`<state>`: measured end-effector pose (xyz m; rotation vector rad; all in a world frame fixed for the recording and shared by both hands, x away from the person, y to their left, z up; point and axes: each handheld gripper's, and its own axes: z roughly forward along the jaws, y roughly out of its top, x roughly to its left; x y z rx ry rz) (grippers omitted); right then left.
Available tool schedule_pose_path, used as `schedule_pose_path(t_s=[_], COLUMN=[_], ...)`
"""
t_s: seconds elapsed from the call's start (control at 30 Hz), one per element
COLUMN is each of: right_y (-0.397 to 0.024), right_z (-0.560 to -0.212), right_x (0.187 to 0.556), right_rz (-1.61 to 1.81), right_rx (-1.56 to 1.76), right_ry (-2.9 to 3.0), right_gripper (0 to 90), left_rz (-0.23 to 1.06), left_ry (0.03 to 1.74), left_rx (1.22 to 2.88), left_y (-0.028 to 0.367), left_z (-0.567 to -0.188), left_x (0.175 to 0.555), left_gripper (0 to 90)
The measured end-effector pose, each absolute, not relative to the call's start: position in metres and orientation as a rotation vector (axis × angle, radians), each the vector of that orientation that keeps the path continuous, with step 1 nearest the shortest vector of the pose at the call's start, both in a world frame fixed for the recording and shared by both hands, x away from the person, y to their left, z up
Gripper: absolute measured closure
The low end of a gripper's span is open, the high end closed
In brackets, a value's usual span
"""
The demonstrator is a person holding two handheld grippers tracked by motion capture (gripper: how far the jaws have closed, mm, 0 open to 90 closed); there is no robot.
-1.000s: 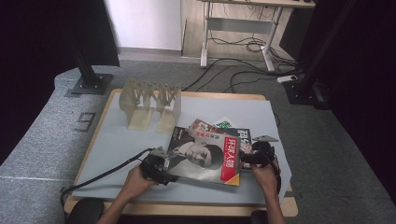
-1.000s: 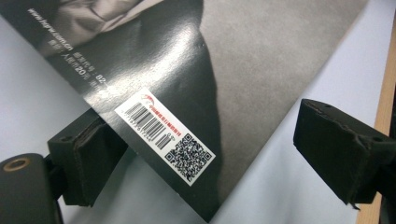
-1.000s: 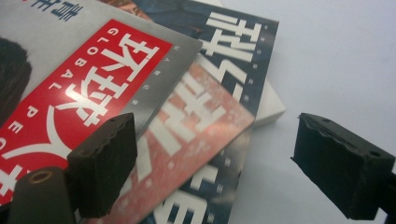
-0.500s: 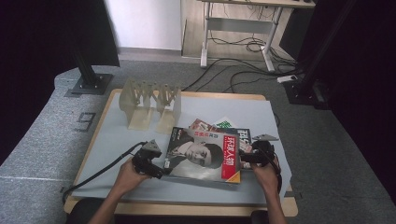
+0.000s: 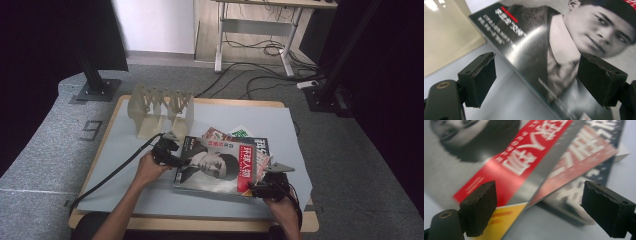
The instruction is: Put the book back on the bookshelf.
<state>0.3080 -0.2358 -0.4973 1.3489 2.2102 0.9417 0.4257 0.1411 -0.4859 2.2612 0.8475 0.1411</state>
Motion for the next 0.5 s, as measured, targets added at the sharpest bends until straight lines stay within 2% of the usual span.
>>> schedule_pose_path(t_s=[0.5], right_y=[-0.217], right_z=[-0.504], right_x=[0.281], right_rz=[0.953], right_rx=[1.271], right_ry=[2.276], right_gripper=[12.7], left_rz=[0.125], left_ry=[0.914], left_rx=[2.243], left_y=[0.130], left_z=[-0.496], left_x=[0.449], left_gripper=[17.2])
